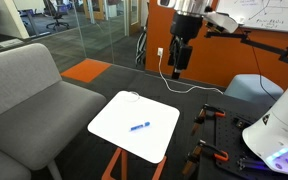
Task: Move the marker on the table to the right
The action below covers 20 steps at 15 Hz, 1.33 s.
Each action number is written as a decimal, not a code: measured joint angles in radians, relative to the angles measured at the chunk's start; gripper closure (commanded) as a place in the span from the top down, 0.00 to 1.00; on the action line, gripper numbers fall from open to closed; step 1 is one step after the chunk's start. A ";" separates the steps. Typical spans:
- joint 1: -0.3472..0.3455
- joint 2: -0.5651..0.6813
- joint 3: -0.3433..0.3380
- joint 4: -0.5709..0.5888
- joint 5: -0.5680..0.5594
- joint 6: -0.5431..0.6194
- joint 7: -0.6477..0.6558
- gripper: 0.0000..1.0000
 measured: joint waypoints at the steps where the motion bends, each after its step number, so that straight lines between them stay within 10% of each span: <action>1: 0.014 0.010 0.000 -0.020 0.007 0.050 0.002 1.00; 9: 0.136 0.201 0.003 -0.014 0.105 0.205 0.001 1.00; 20: 0.125 0.268 0.037 -0.009 0.016 0.226 0.002 1.00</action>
